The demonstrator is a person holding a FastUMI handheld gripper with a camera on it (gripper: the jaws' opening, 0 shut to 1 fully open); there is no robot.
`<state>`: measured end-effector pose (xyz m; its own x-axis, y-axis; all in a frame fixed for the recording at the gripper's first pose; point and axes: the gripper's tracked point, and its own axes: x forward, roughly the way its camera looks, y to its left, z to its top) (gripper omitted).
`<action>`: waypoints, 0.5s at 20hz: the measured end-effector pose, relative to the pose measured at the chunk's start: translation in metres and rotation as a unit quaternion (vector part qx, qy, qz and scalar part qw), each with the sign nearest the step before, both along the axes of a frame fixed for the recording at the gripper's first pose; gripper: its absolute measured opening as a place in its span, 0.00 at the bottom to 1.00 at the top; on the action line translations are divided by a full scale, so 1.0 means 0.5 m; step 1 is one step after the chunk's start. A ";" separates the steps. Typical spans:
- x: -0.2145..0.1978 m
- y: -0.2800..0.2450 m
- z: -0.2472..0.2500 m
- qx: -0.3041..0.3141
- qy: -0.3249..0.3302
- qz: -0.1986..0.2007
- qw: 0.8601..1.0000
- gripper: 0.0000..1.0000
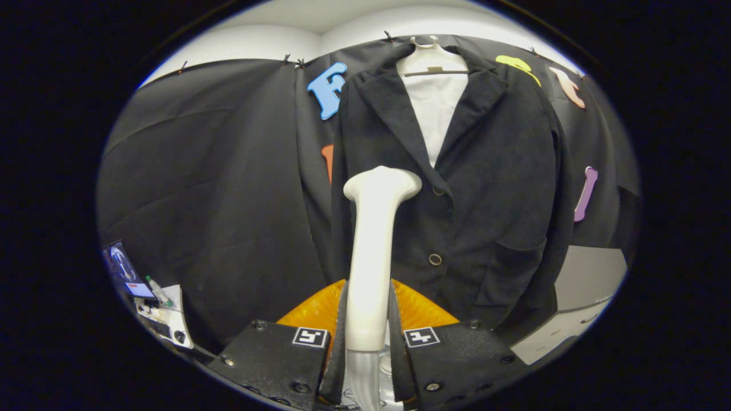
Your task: Iron the clothes twice with a garment steamer, once on the left side and once on the right side.
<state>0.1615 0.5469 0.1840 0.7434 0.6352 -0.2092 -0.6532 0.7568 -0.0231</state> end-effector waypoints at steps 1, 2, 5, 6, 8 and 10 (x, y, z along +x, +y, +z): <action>-0.001 -0.008 -0.011 -0.002 0.005 -0.001 1.000 0.36; -0.004 -0.018 -0.025 -0.004 0.009 -0.002 1.000 0.36; -0.013 -0.045 -0.068 -0.012 0.020 -0.005 1.000 0.36; -0.012 -0.048 -0.078 -0.014 0.026 -0.006 1.000 0.36; -0.012 -0.057 -0.103 -0.020 0.035 -0.009 0.999 0.35; -0.015 -0.063 -0.125 -0.025 0.043 -0.009 0.999 0.36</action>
<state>0.1542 0.5154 0.1213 0.7322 0.6092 -0.3046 -0.6408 0.7677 -0.0053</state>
